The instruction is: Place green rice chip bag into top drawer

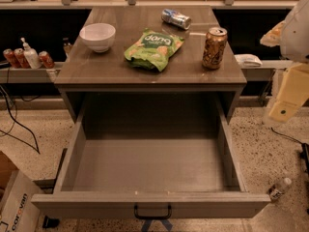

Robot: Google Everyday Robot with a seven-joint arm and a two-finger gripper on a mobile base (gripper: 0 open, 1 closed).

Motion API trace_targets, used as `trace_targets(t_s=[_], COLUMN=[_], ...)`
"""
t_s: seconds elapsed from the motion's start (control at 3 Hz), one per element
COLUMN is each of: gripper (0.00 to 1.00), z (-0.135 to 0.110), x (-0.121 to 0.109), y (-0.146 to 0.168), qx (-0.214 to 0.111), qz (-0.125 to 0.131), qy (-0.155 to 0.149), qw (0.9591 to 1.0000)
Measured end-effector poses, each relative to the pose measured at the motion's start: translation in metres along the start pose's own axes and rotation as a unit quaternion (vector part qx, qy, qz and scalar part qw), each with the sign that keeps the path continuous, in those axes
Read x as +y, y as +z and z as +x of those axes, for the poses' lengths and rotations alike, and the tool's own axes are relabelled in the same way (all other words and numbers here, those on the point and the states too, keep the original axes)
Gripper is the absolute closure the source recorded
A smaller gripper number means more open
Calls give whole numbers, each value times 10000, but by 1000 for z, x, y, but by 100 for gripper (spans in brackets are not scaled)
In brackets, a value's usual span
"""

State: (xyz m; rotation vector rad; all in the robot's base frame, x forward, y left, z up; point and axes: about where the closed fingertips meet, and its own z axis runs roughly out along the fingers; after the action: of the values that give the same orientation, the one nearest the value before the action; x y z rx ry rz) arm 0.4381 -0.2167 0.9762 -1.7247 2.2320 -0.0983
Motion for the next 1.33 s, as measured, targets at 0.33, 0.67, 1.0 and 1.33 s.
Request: trace_targets(t_s=[0.33, 0.67, 1.0, 1.33], gripper=[0, 0, 0, 0], z=[0, -8, -24, -41], x=[0, -9, -24, -40], y=[0, 7, 18, 30], qx=[-2, -164, -372, -641], qz=[1, 104, 243, 289], qy=[0, 9, -44, -81], qw=[10000, 9998, 9990, 9975])
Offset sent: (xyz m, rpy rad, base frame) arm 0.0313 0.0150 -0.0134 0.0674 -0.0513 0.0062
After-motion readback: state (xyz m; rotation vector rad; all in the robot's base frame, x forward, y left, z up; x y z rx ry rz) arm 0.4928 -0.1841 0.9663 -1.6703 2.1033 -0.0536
